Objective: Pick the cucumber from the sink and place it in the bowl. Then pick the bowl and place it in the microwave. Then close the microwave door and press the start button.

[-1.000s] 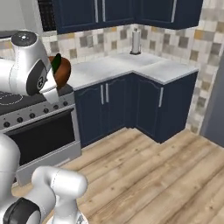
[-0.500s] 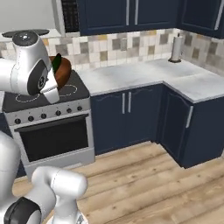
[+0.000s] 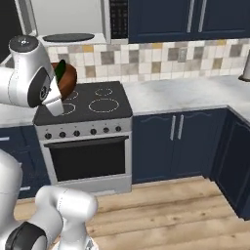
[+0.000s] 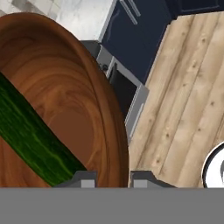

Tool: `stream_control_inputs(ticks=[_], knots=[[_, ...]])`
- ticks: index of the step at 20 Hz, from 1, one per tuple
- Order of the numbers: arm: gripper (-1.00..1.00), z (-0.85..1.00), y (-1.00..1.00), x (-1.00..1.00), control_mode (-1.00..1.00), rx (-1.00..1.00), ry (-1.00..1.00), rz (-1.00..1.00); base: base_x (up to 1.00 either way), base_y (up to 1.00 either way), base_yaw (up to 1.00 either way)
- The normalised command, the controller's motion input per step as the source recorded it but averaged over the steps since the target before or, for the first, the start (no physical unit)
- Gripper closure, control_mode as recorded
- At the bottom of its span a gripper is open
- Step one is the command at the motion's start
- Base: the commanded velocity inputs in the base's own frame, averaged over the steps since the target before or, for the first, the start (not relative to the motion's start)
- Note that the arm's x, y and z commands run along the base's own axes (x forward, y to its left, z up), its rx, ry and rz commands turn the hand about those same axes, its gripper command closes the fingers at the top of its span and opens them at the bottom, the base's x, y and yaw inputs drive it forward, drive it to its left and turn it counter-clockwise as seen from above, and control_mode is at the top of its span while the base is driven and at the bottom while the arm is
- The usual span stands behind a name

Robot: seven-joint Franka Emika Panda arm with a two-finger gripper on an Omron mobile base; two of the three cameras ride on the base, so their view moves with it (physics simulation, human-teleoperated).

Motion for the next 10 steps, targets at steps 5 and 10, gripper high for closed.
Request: stream_control_inputs(ticks=[5, 10], knots=[[1.0, 0.0, 0.0, 0.0, 1.0, 0.0, 0.0, 0.0, 0.87, -0.23, 0.23], [1.0, 0.0, 0.0, 0.0, 1.0, 0.0, 0.0, 0.0, 0.62, -0.21, 0.19]])
